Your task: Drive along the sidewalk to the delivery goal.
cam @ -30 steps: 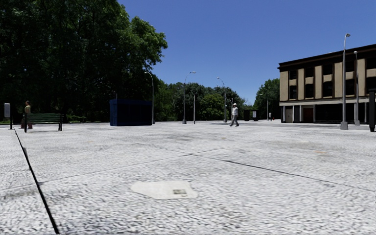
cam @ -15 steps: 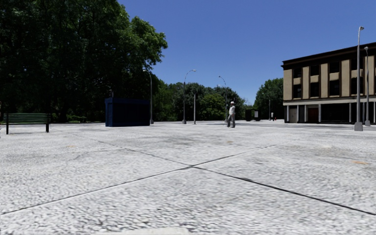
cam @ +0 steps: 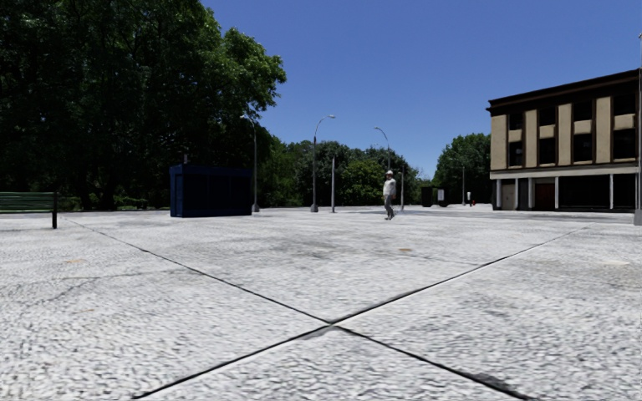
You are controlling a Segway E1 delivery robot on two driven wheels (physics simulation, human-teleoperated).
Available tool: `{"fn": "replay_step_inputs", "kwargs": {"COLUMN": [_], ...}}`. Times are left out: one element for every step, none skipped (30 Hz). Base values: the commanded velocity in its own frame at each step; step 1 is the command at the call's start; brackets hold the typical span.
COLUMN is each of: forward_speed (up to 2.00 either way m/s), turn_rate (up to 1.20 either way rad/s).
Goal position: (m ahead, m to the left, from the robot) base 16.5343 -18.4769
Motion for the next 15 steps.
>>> {"fn": "replay_step_inputs", "kwargs": {"forward_speed": [2.00, 2.00, 2.00, 2.00, 2.00, 2.00, 2.00, 2.00, 2.00, 2.00, 2.00, 2.00, 2.00, 2.00, 2.00], "turn_rate": [0.00, 0.00, 0.00, 0.00, 0.00, 0.00, 0.00, 0.00, 0.00, 0.00, 0.00, 0.00, 0.00, 0.00, 0.00]}}
